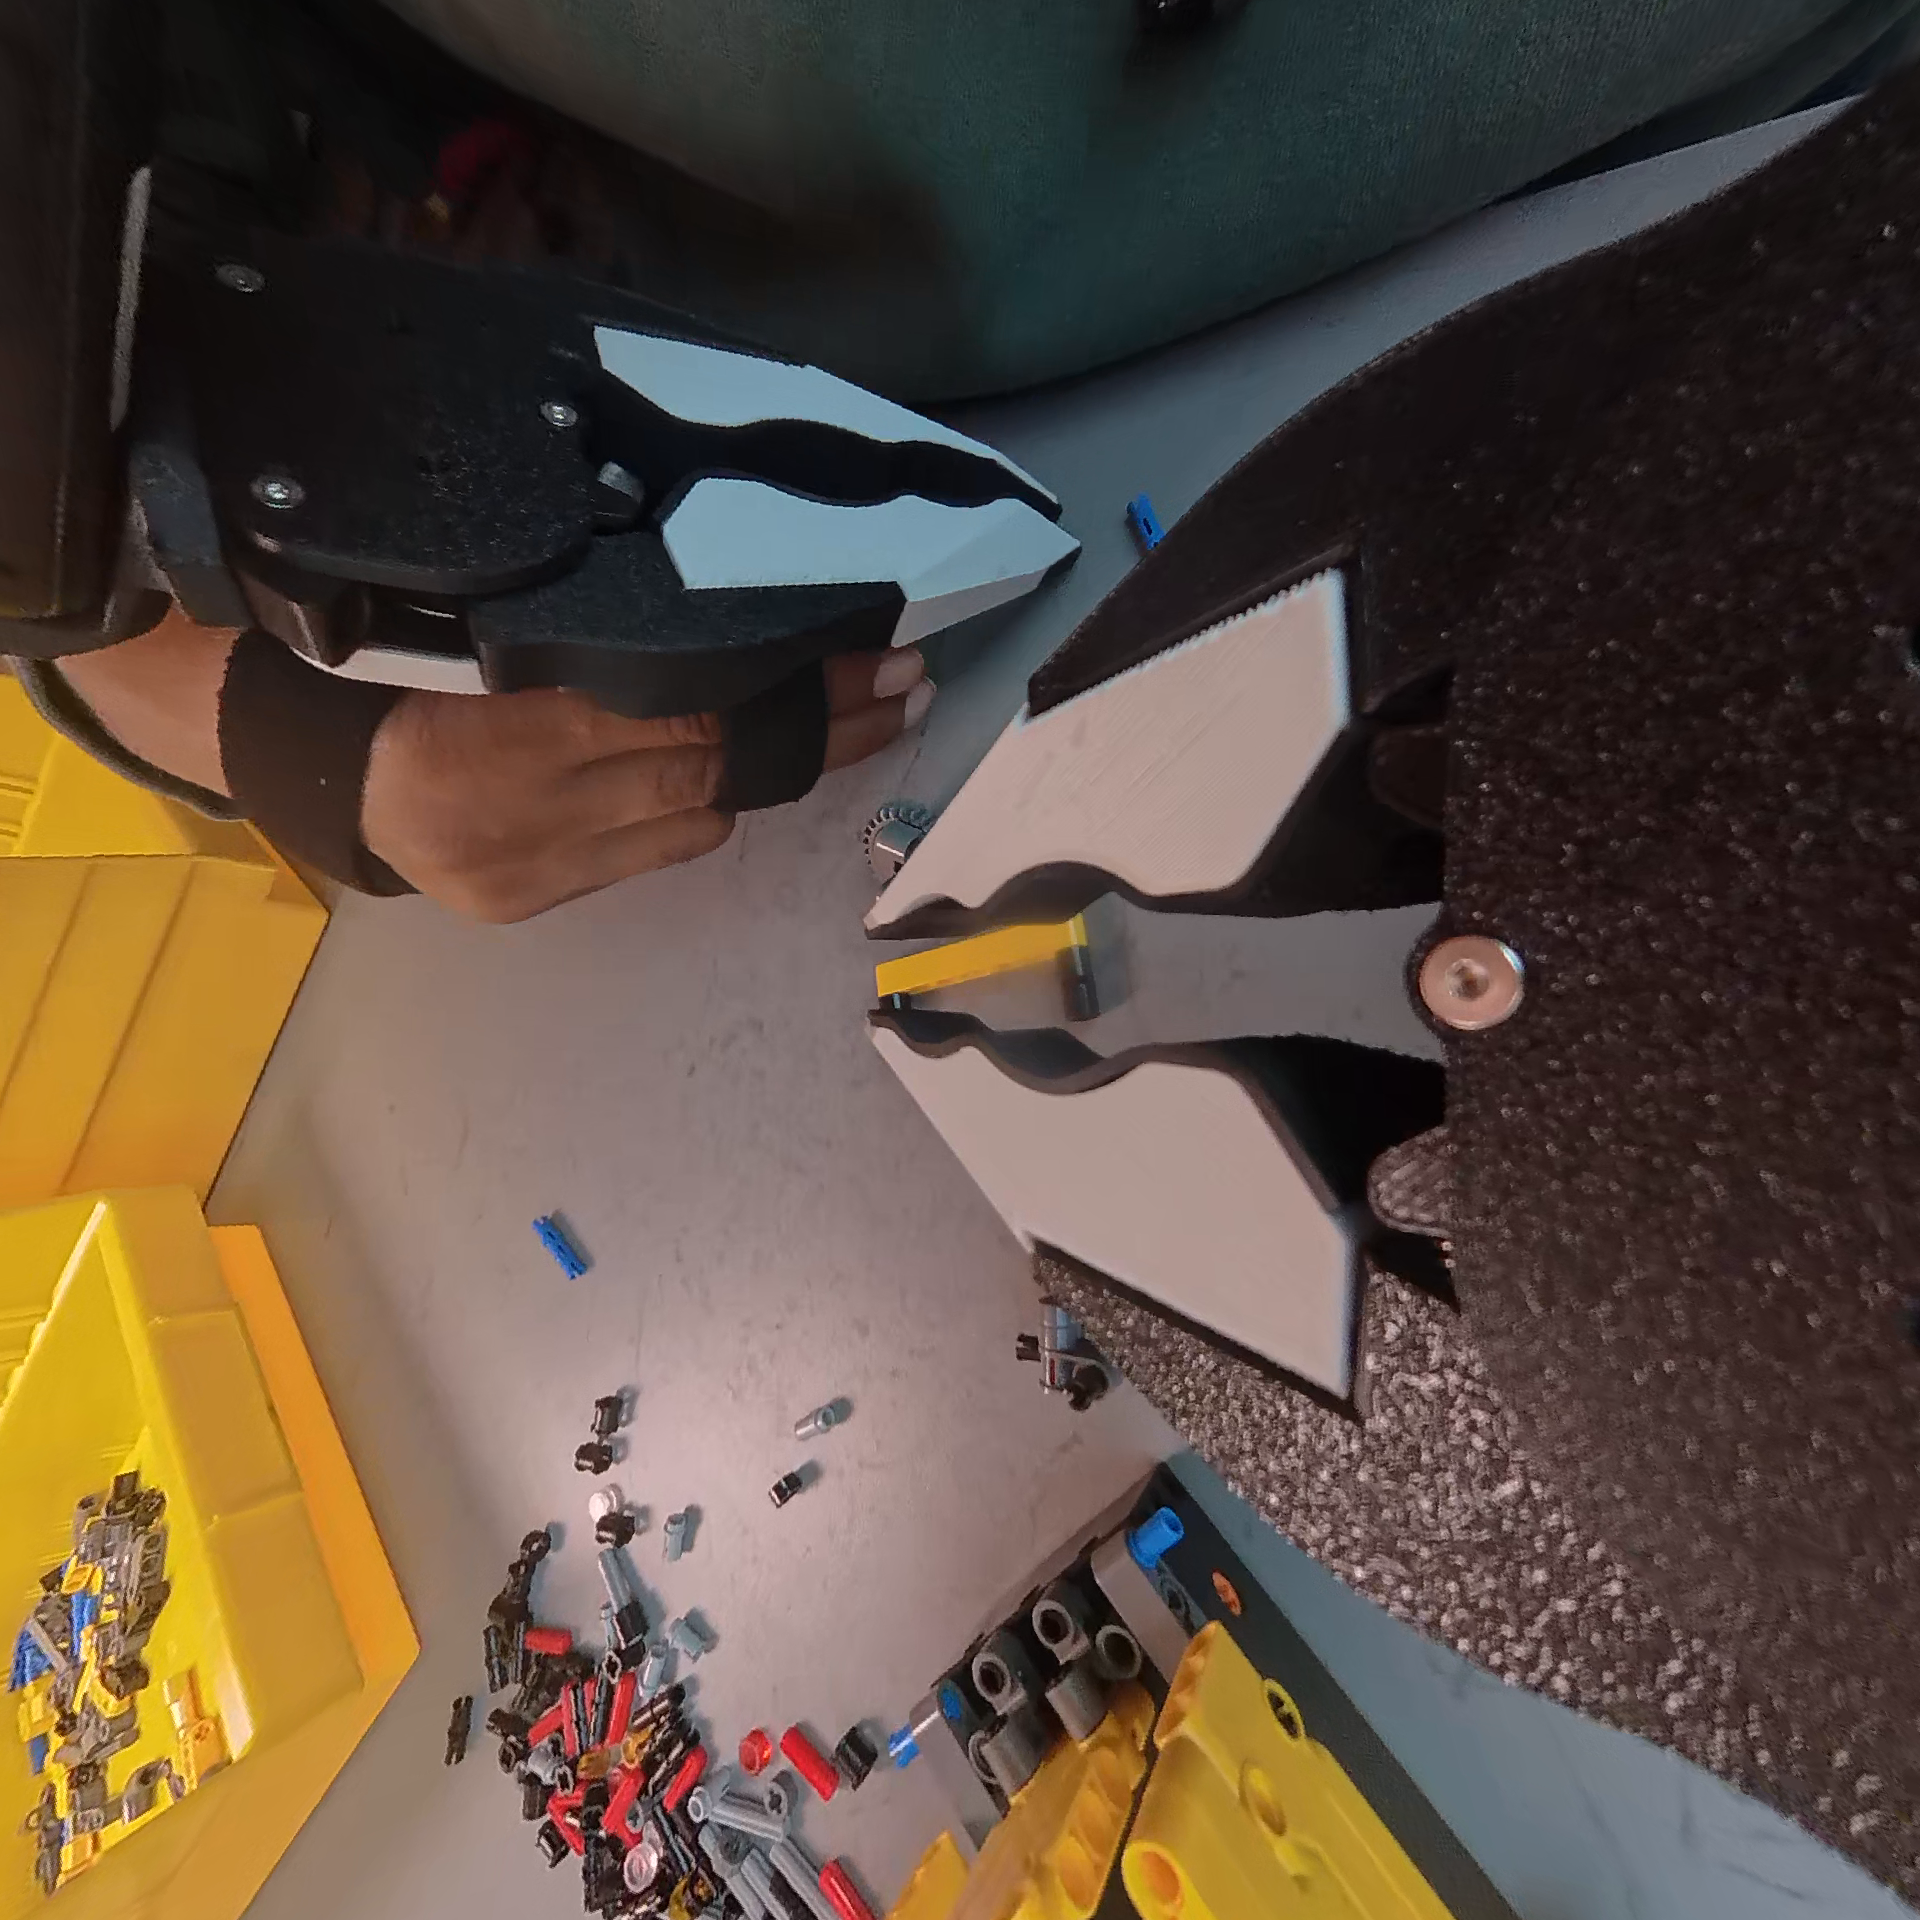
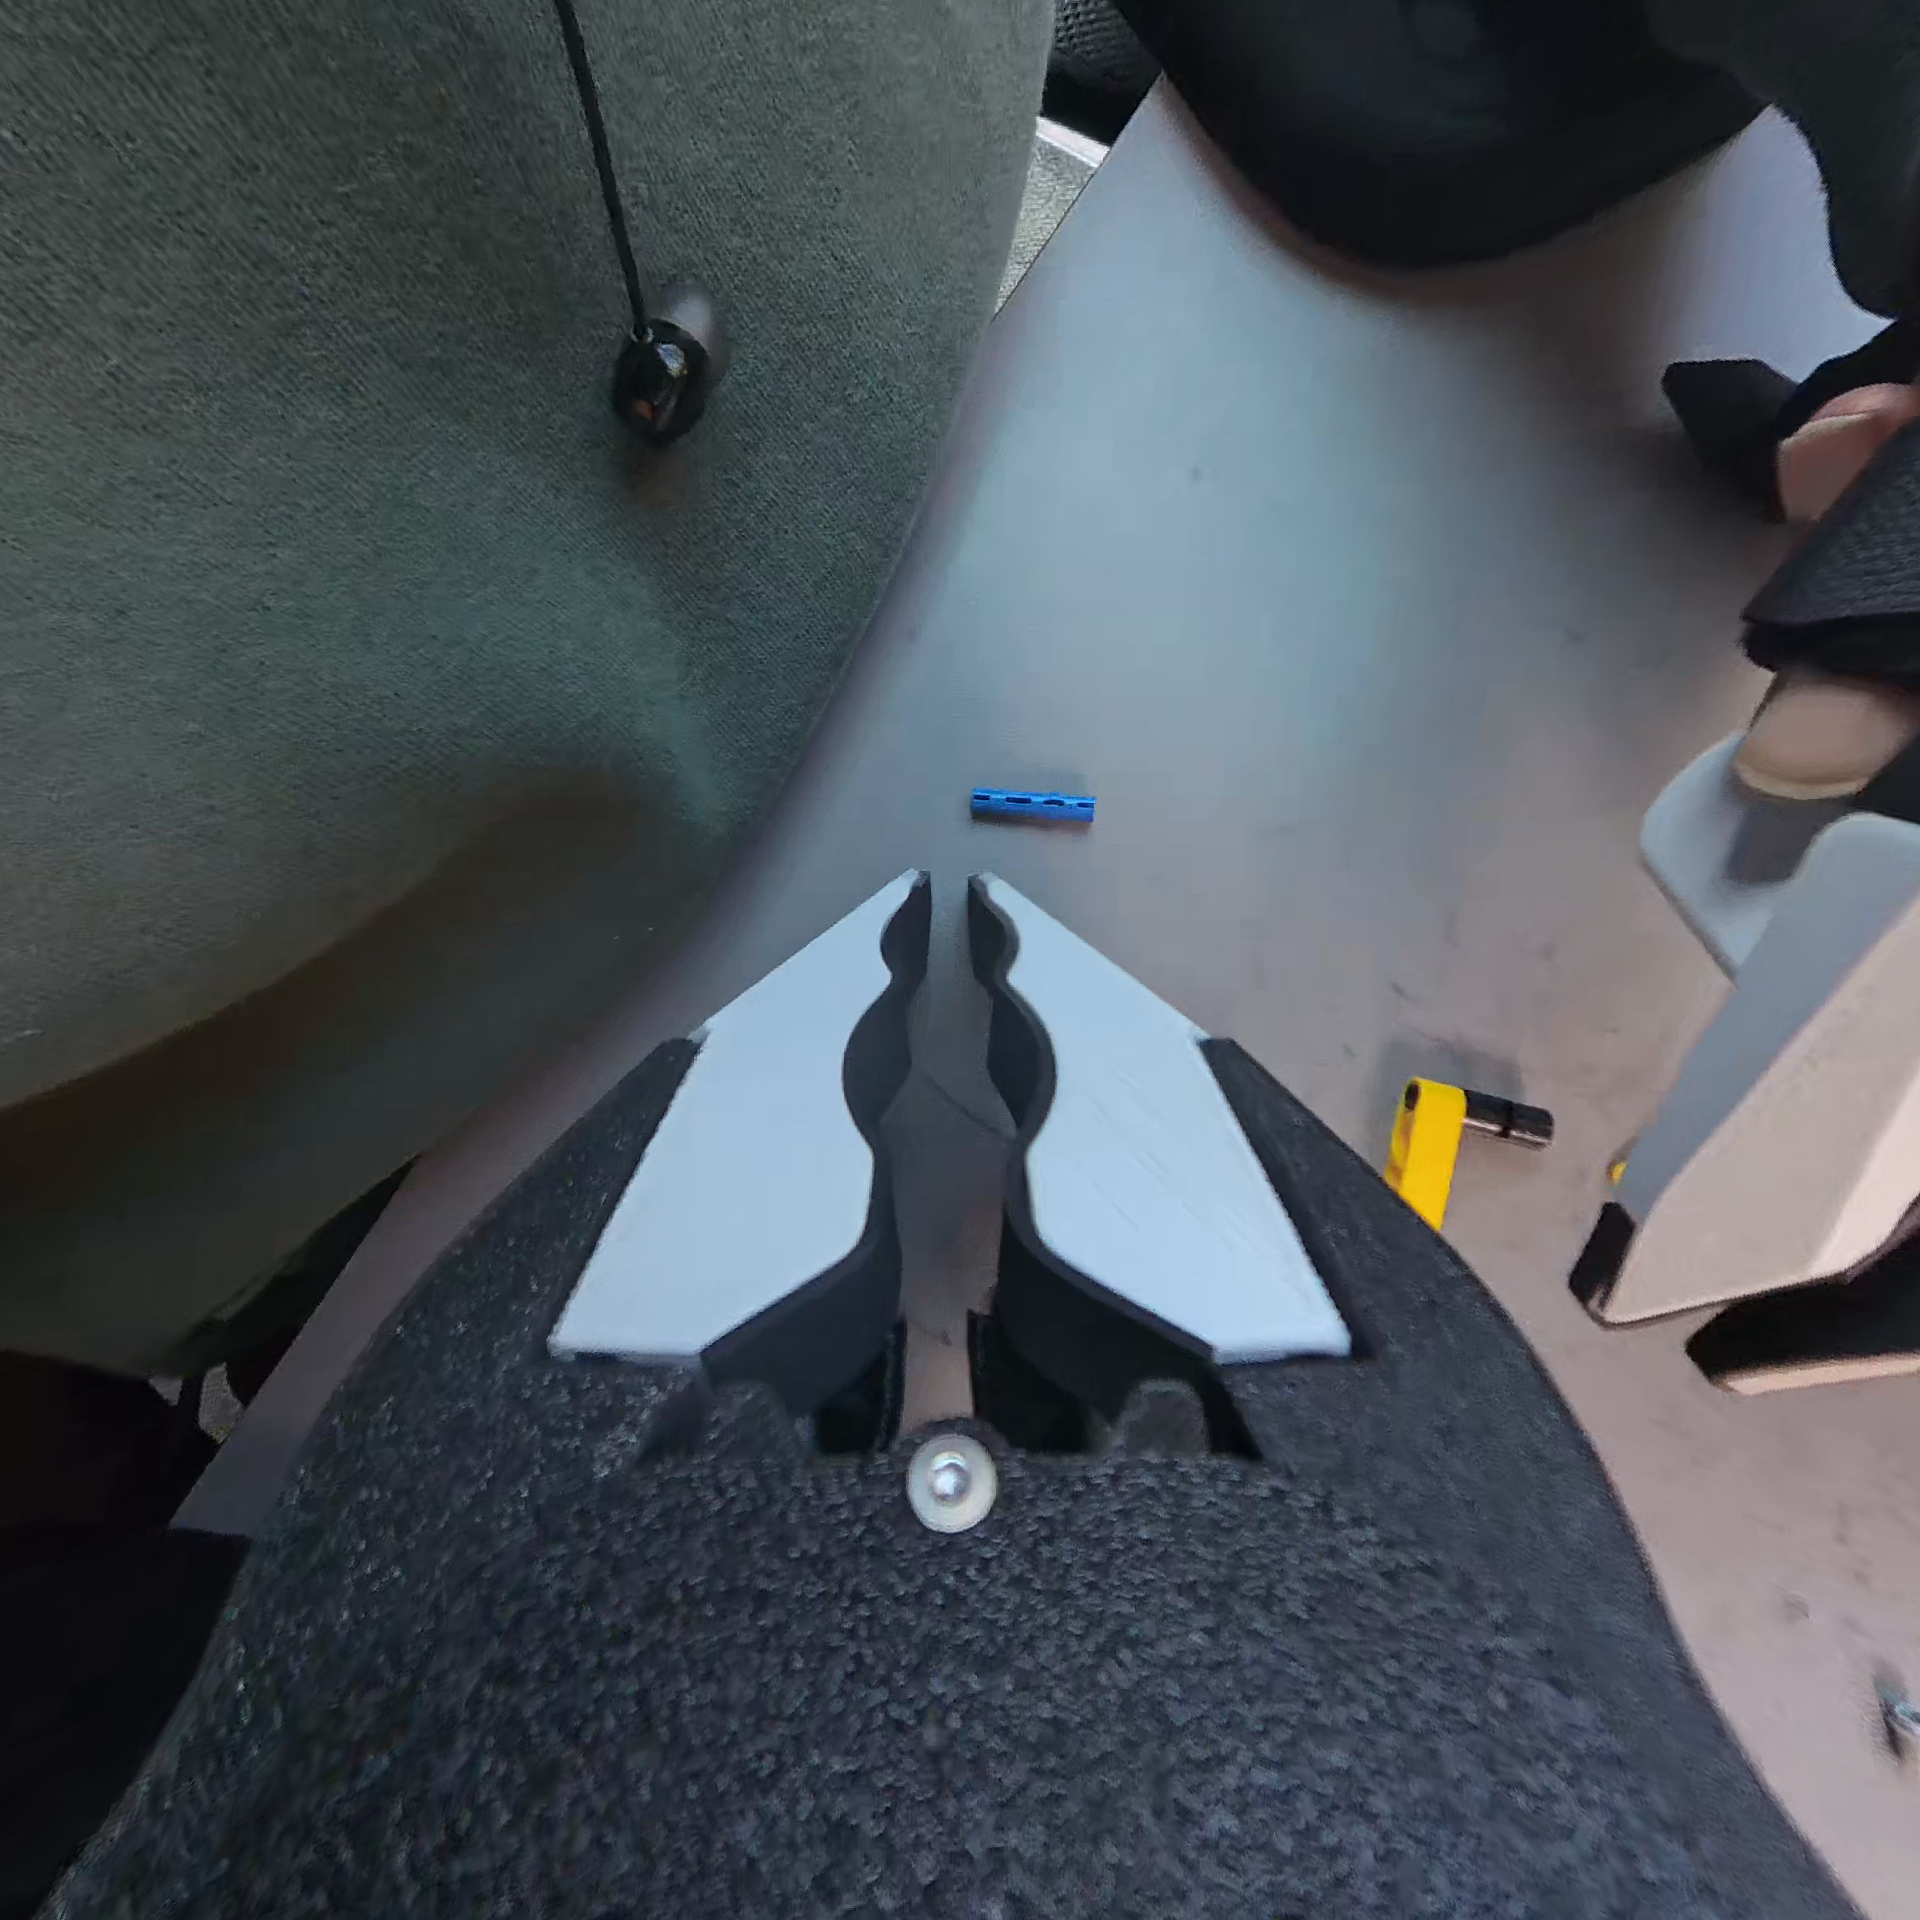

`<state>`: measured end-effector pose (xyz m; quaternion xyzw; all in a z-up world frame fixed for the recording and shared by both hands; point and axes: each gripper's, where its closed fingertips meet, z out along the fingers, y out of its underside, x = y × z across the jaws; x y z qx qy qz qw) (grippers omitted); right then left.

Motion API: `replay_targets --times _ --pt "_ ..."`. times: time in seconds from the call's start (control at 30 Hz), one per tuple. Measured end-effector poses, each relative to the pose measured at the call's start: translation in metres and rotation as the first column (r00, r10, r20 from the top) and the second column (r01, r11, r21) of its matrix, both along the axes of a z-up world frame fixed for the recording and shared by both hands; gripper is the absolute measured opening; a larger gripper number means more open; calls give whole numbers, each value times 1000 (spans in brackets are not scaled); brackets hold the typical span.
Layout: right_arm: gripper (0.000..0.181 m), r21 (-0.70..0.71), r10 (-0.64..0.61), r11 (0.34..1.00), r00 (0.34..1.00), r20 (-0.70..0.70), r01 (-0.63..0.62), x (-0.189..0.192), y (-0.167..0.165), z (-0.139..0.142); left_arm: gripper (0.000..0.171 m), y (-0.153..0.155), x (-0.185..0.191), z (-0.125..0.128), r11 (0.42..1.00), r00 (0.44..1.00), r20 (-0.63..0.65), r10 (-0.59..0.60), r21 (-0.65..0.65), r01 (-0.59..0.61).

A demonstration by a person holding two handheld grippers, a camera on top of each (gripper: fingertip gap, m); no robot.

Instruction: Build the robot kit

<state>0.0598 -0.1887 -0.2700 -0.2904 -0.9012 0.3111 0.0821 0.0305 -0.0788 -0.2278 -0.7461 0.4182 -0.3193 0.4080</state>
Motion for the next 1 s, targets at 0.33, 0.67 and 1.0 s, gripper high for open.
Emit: replay_targets --times 0.33,0.67,1.0 --pt "26 49 87 995 996 -25 -86 -23 -9 1 12 8 -4 1 999 999 21 44 2 -44" --pt "19 52 39 998 999 18 -39 -12 1 -3 14 7 -4 7 999 999 33 43 13 -44" --pt "5 -42 -183 982 983 -30 182 -21 2 -4 18 0 1 9 1000 999 39 11 5 -11"
